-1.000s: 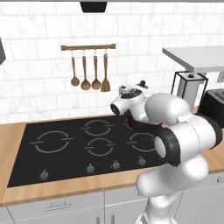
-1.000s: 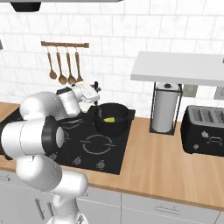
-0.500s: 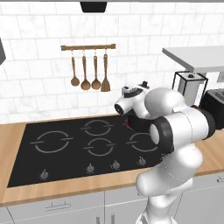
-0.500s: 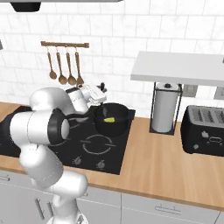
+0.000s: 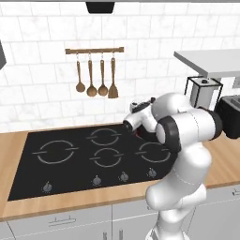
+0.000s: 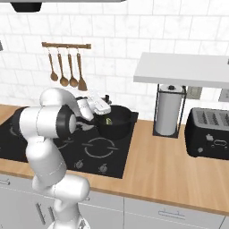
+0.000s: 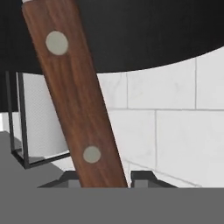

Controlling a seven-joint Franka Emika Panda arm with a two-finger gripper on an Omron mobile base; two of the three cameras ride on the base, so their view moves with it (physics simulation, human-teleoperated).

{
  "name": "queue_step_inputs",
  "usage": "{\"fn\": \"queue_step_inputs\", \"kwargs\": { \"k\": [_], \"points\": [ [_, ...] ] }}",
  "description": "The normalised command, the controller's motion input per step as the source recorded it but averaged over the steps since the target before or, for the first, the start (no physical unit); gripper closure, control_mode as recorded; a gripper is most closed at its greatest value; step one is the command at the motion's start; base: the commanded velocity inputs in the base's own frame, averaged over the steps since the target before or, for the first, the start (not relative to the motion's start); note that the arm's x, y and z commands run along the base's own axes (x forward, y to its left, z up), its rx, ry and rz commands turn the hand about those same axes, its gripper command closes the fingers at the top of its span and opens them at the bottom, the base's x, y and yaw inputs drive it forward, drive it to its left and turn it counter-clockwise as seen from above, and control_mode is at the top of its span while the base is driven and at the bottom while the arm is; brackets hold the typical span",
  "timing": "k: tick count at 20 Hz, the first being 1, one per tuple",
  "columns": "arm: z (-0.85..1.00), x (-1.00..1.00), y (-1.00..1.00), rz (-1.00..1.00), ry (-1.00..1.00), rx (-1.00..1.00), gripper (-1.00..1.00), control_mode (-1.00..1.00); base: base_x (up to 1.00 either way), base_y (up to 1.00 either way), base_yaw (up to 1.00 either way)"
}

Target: Put the lemon wedge and sweet potato in the pot. Retrieve the spatula and lightly stir the vegetables in the pot.

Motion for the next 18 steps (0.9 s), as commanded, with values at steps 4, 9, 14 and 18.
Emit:
{"fn": "queue_step_inputs", "kwargs": {
  "k": [4, 9, 14, 18],
  "points": [
    [-0.67, 0.27, 0.00, 0.00, 0.00, 0.00, 1.00, -1.00, 0.00, 0.00, 0.00],
    [-0.35, 0.48, -0.04, 0.00, -0.10, 0.00, 1.00, -1.00, 0.00, 0.00, 0.00],
    [-0.09, 0.33, -0.14, 0.02, -0.15, 0.00, 1.00, -1.00, 0.00, 0.00, 0.00],
    [0.00, -0.07, -0.03, 0.03, -0.23, 0.00, 1.00, -1.00, 0.00, 0.00, 0.00]
  ]
}}
